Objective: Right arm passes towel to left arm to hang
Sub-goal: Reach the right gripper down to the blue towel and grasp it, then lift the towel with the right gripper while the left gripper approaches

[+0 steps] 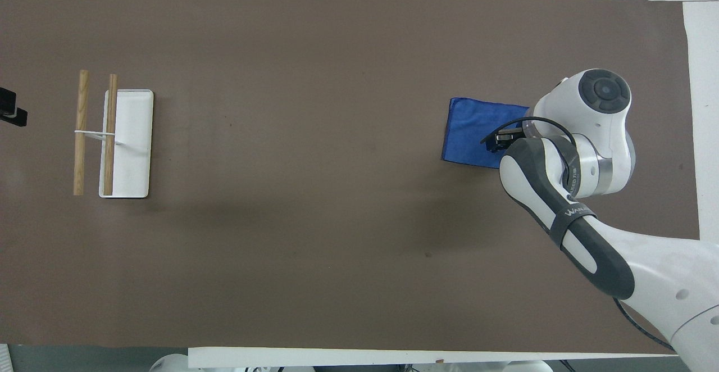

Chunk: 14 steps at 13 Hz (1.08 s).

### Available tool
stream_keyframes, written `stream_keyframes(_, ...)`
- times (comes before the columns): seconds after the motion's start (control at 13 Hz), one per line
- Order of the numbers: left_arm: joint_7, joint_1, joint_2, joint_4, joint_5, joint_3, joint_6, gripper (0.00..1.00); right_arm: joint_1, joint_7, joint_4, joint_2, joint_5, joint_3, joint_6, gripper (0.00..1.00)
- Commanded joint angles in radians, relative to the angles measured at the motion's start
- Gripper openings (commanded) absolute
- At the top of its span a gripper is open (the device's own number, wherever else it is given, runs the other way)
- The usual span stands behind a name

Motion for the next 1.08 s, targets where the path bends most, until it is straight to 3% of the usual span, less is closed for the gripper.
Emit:
stream_keyframes(0.0, 0.016, 0.006, -0.022, -0.023, -0.01, 0.001, -0.007, 1.0, -0.008, -0.039, -0.041, -0.02, 0.021, 0.005, 0.034, 0.74)
stream_keyframes(0.08, 0.016, 0.006, -0.022, -0.023, -0.01, 0.001, -0.007, 1.0, -0.008, -0.039, -0.043, -0.02, 0.021, 0.005, 0.034, 0.63)
stream_keyframes(0.31, 0.016, 0.006, -0.022, -0.023, -0.01, 0.001, -0.007, 1.0, -0.008, -0.039, -0.038, -0.02, 0.021, 0.007, 0.03, 0.17)
stream_keyframes(0.38, 0.016, 0.006, -0.022, -0.023, -0.01, 0.001, -0.007, 1.0, -0.008, -0.039, -0.035, -0.02, 0.021, 0.007, 0.025, 0.11)
stream_keyframes(0.54, 0.016, 0.006, -0.022, -0.023, -0.01, 0.001, -0.007, 1.0, -0.006, -0.039, -0.026, -0.019, 0.021, 0.008, 0.016, 0.0)
stream_keyframes(0.69, 0.016, 0.006, -0.022, -0.023, -0.01, 0.001, -0.007, 1.0, -0.003, -0.036, 0.038, -0.016, 0.024, 0.017, -0.057, 0.0)
stream_keyframes(1.0, 0.004, -0.006, -0.022, -0.021, -0.01, -0.001, -0.006, 1.0, 0.035, 0.068, 0.314, -0.002, 0.245, 0.039, -0.347, 0.0)
